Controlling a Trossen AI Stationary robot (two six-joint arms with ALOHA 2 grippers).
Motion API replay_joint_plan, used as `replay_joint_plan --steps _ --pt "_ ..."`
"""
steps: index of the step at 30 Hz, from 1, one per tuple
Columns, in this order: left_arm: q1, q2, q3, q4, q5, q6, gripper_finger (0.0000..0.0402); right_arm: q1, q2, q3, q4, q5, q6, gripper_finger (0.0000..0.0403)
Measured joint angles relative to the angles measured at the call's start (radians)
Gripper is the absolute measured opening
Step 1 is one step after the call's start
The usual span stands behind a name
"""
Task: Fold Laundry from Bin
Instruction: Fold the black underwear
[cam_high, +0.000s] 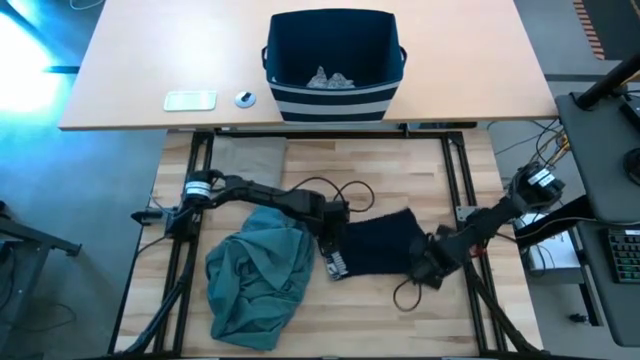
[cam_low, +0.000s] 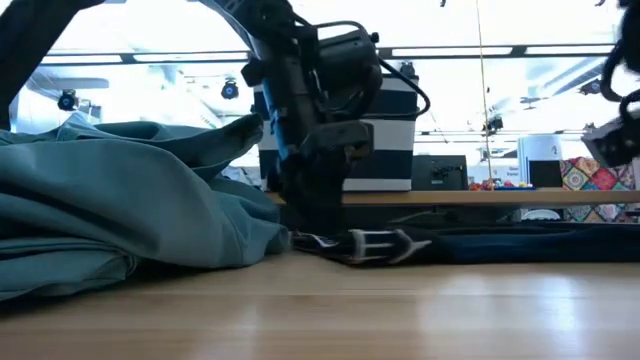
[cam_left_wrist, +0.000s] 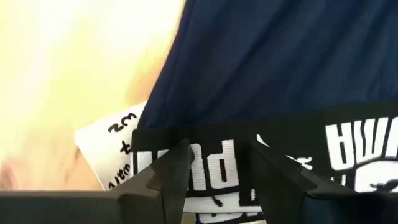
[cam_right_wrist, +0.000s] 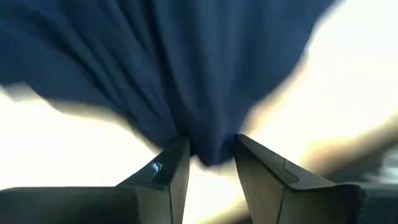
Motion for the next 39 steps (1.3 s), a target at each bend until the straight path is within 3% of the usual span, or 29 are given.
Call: replay_joint_plan --steps 3,5,9,12,16,20,24,27,31,33,37,39 --pt "-0.003 -0.016 -0.003 -0.024 0.043 -0.095 0.0148 -0.092 -0.054 0.015 -0.212 0.088 -0.107 0.0123" --pt "-0.004 -0.031 0.006 -0.029 0.084 -0.147 0.0148 -0.161 -0.106 0.024 -0.218 0.106 -0.151 0.0123" --pt "-0.016 -0.074 0.063 -0.011 0.108 -0.158 0.0148 -0.218 -0.221 0.055 -0.128 0.123 -0.132 0.0123" --pt "-0.016 -0.073 0.104 -0.003 0.101 -0.138 0.0148 -0.228 -0.289 0.041 0.030 0.199 -0.046 0.0120" --pt "-0.015 -0.058 0.106 0.045 0.047 -0.125 0.0148 -0.272 -0.283 -0.036 0.187 0.277 0.032 0.0113" --pt "-0.017 -0.022 0.097 0.014 0.007 -0.110 0.0148 -0.342 -0.192 -0.131 0.264 0.183 0.086 0.0112" --pt "-0.025 -0.012 0.093 -0.044 0.007 -0.117 0.0148 -0.411 -0.095 -0.153 0.178 0.080 0.092 0.0113" --pt "-0.031 -0.031 0.093 -0.041 0.008 -0.127 0.0148 -0.487 -0.056 -0.100 0.133 0.168 0.025 0.0111" --pt "-0.031 -0.048 0.113 -0.026 0.008 -0.133 0.0149 -0.598 -0.049 0.035 0.150 0.448 -0.128 0.0108" --pt "-0.030 -0.048 0.123 -0.030 0.009 -0.133 0.0149 -0.634 -0.059 0.114 0.144 0.524 -0.201 0.0107" --pt "-0.030 -0.048 0.124 -0.025 0.008 -0.137 0.0149 -0.640 -0.085 0.227 0.075 0.523 -0.284 0.0107" --pt "-0.030 -0.043 0.122 -0.019 0.003 -0.137 0.0149 -0.632 -0.101 0.243 0.056 0.471 -0.283 0.0107"
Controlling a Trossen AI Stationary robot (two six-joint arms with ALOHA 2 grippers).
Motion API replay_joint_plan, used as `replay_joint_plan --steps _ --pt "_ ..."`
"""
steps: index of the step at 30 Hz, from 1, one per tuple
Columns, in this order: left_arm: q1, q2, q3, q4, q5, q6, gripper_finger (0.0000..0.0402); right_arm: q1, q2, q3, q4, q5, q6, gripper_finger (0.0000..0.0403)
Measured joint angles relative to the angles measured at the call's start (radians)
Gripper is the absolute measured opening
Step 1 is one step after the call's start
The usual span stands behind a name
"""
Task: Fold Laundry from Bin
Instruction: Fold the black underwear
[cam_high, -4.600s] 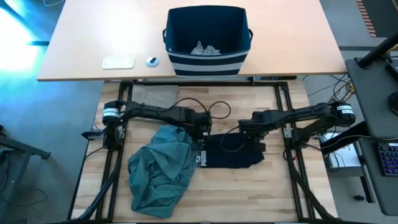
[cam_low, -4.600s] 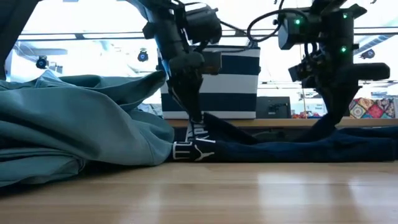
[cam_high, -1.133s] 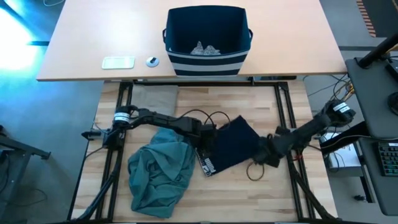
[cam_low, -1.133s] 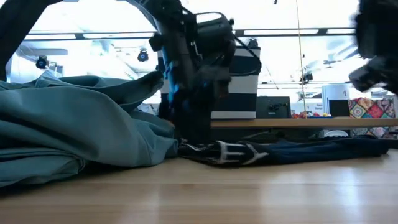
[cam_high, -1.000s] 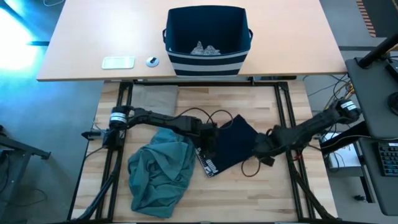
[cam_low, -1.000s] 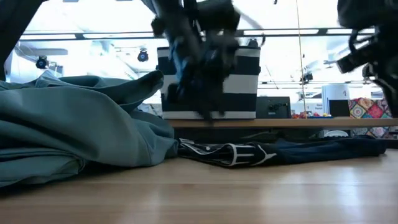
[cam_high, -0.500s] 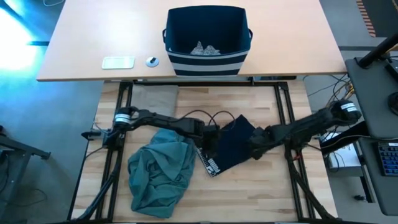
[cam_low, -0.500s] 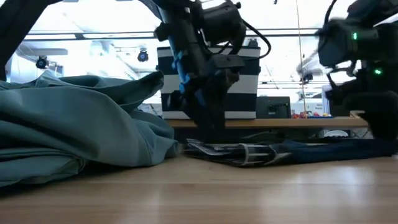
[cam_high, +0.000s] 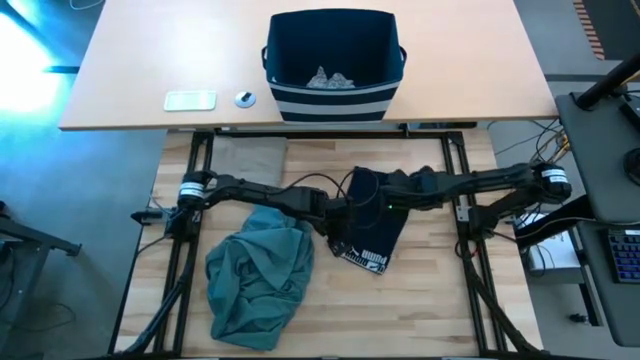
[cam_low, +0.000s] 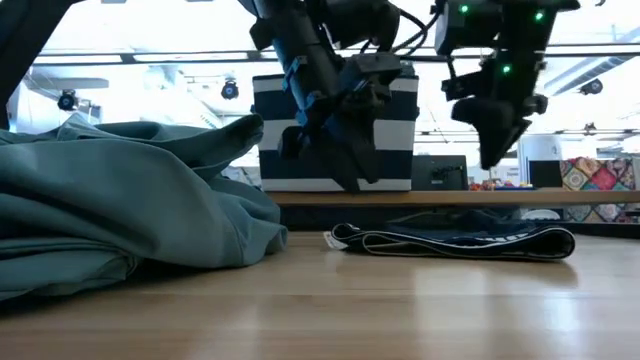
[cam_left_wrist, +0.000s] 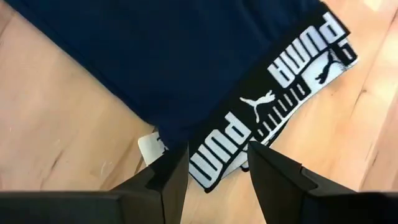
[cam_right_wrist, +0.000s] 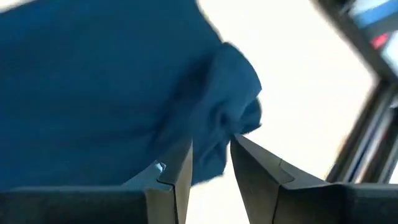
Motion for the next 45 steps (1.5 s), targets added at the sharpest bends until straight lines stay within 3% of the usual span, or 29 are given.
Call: replay_joint_plan --steps 4,10,15,20,24,30,36,45 --pt "0.000 0.046 -0.002 0.040 -0.048 0.008 0.0149 0.032 0.001 -0.046 0.094 -0.135 0.052 0.0107" --pt "-0.015 0.135 -0.002 0.090 -0.041 0.008 0.0148 0.121 0.077 -0.230 0.344 -0.256 0.181 0.0107" --pt "-0.077 0.153 0.003 0.122 0.064 -0.052 0.0149 0.167 0.128 -0.281 0.211 -0.294 0.262 0.0107" --pt "-0.118 0.118 0.061 0.104 0.133 -0.091 0.0149 0.180 0.036 -0.169 0.043 -0.309 0.215 0.0107" --pt "-0.100 0.094 0.177 0.070 0.070 -0.035 0.0149 0.093 -0.077 -0.081 0.049 -0.291 0.181 0.0120" --pt "-0.049 0.100 0.252 0.016 0.002 0.018 0.0149 -0.194 -0.136 -0.082 0.094 -0.283 0.059 0.0182" --pt "-0.032 0.100 0.258 -0.083 -0.033 0.031 0.0149 -0.402 -0.050 -0.098 0.210 -0.400 -0.062 0.0210" --pt "-0.042 0.098 0.203 -0.112 -0.040 -0.010 0.0149 -0.461 0.125 -0.099 0.245 -0.502 -0.080 0.0171"
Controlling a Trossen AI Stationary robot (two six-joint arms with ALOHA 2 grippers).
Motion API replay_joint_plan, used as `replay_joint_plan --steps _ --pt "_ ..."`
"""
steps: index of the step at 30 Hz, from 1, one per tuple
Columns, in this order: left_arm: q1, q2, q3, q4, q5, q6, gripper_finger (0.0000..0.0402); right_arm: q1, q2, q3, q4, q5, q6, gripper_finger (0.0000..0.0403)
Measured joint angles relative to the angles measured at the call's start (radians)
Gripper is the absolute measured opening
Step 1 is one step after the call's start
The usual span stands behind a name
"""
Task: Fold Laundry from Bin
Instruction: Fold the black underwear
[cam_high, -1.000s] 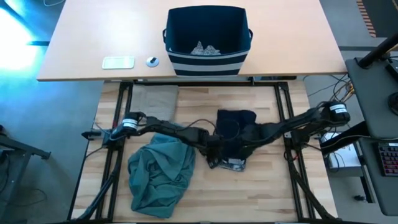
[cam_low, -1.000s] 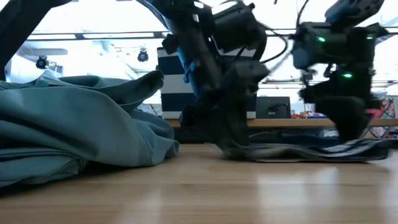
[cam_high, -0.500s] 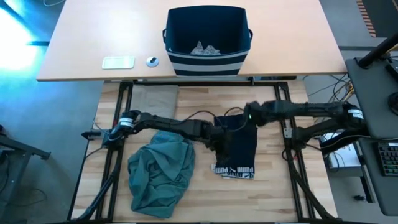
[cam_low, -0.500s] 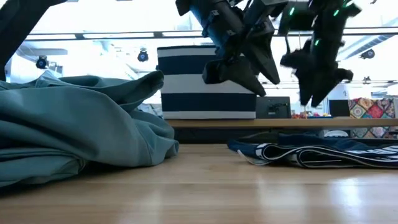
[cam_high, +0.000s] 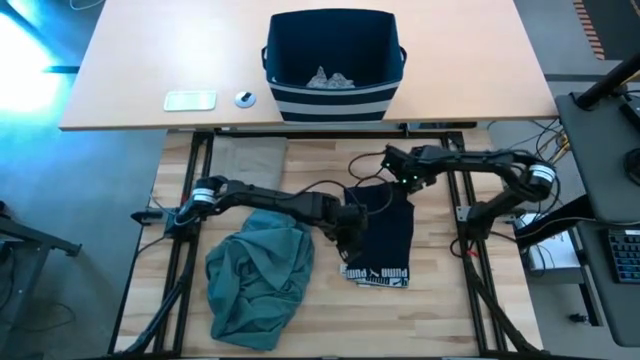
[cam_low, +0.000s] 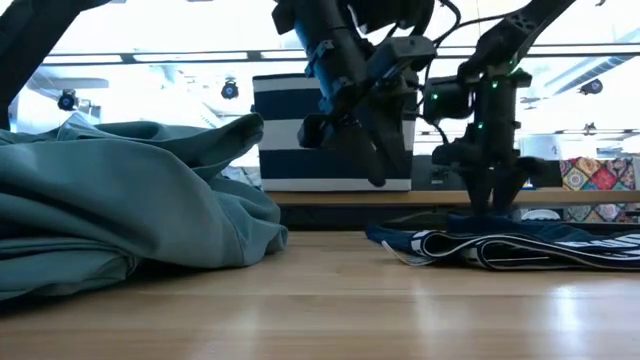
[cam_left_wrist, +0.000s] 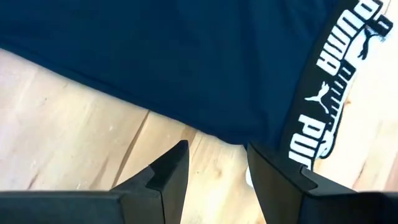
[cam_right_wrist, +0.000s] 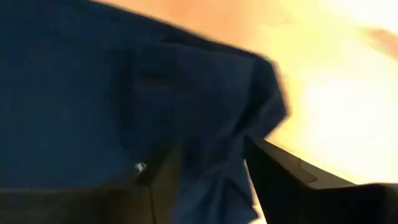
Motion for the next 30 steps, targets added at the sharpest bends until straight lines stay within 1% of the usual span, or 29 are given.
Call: replay_joint_plan --steps 4,9,12,13,16,20,23,27,30 --pt "0.000 0.000 -0.007 0.016 0.000 -0.011 0.0149 -0.001 0.034 0.000 0.003 -0.007 0.004 0.0130" --pt "0.000 0.000 -0.008 0.045 -0.009 -0.018 0.0149 0.000 0.067 0.000 0.017 -0.006 0.002 0.0063" --pt "0.000 0.000 -0.008 0.044 -0.010 -0.023 0.0149 0.000 0.058 0.003 0.019 -0.003 0.000 0.0021" --pt "0.000 0.000 -0.008 0.045 -0.010 -0.023 0.0149 0.002 0.047 0.009 0.014 -0.003 0.000 0.0016" --pt "0.000 0.000 -0.008 0.045 -0.010 -0.023 0.0149 0.005 0.004 0.040 -0.029 -0.003 0.001 0.0013" --pt "0.000 0.000 -0.009 0.045 -0.009 -0.023 0.0149 0.005 -0.054 0.101 -0.140 -0.002 0.016 0.0013" --pt "0.000 0.000 -0.009 0.050 -0.012 -0.023 0.0149 0.004 -0.078 0.120 -0.202 0.023 0.018 0.0013" --pt "0.003 0.007 -0.009 0.079 -0.017 -0.032 0.0149 -0.006 -0.063 0.068 -0.220 0.069 0.043 0.0013" --pt "0.003 0.027 -0.009 0.108 -0.017 -0.056 0.0149 -0.012 -0.027 0.003 -0.216 0.145 0.063 0.0013"
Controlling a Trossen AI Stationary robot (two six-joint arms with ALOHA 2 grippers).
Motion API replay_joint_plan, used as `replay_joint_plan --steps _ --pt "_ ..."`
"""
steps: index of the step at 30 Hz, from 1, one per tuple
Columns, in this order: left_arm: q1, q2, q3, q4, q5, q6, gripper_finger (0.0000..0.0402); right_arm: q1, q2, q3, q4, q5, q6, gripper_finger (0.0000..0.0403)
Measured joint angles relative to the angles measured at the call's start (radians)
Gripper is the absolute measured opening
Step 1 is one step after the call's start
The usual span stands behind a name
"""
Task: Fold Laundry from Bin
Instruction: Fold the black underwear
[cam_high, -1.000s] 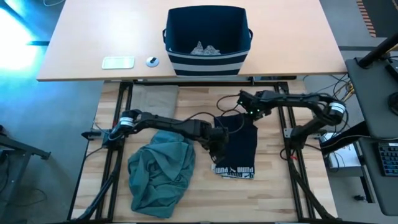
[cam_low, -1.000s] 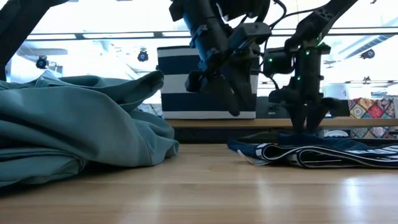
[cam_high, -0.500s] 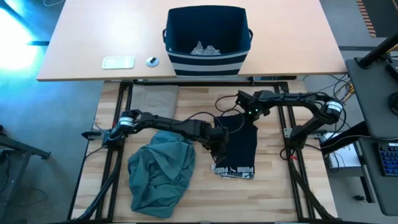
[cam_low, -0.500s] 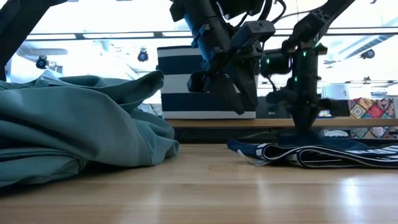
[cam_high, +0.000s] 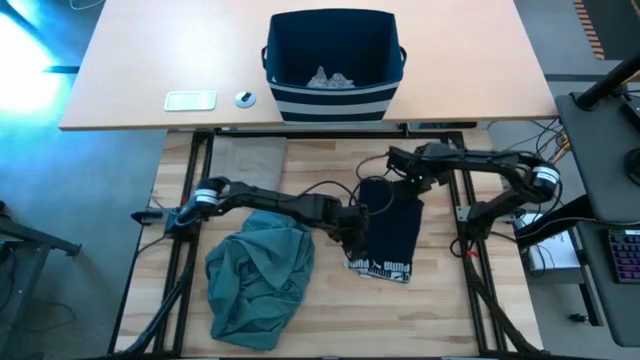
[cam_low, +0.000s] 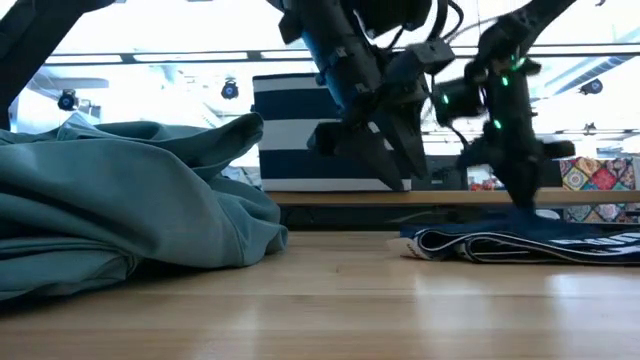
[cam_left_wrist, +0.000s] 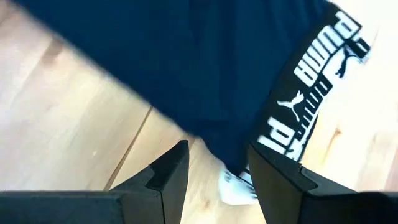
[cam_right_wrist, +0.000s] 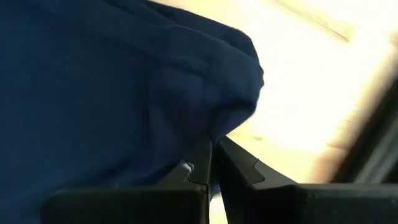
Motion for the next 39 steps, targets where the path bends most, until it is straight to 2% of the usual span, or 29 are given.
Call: replay_joint_plan --steps 3,7,11,13,16,19,27,30,34,39 --pt "0.000 0.016 -0.001 0.032 0.000 -0.011 0.0153 0.000 0.025 -0.048 0.013 0.068 0.007 0.0013" --pt "0.002 0.017 -0.001 0.035 0.000 -0.011 0.0167 0.006 0.013 -0.043 0.023 0.045 0.006 0.0013" --pt "0.012 0.012 0.005 0.022 -0.007 0.007 0.0185 0.047 -0.069 0.045 0.028 0.025 0.006 0.0013" --pt "0.016 0.010 0.016 0.019 -0.010 0.015 0.0192 0.063 -0.116 0.086 -0.012 0.026 0.021 0.0013" --pt "0.019 0.007 0.021 0.036 -0.010 0.016 0.0201 0.059 -0.149 0.100 -0.168 0.036 0.074 0.0013" --pt "0.018 0.014 0.021 0.069 -0.010 0.014 0.0206 0.051 -0.148 0.051 -0.241 0.059 0.094 0.0013" --pt "0.018 0.075 0.022 0.181 -0.007 0.014 0.0215 0.046 -0.047 -0.114 -0.101 0.067 0.113 0.0013" --pt "0.018 0.099 0.022 0.180 -0.005 0.016 0.0215 0.047 -0.015 -0.119 -0.059 0.140 0.073 0.0013" --pt "0.016 0.109 0.022 0.152 0.005 0.017 0.0215 0.047 -0.025 -0.082 -0.067 0.140 0.054 0.0029" --pt "0.071 0.051 0.064 0.165 0.008 0.058 0.0215 0.046 -0.069 -0.031 -0.097 0.133 0.023 0.0078"
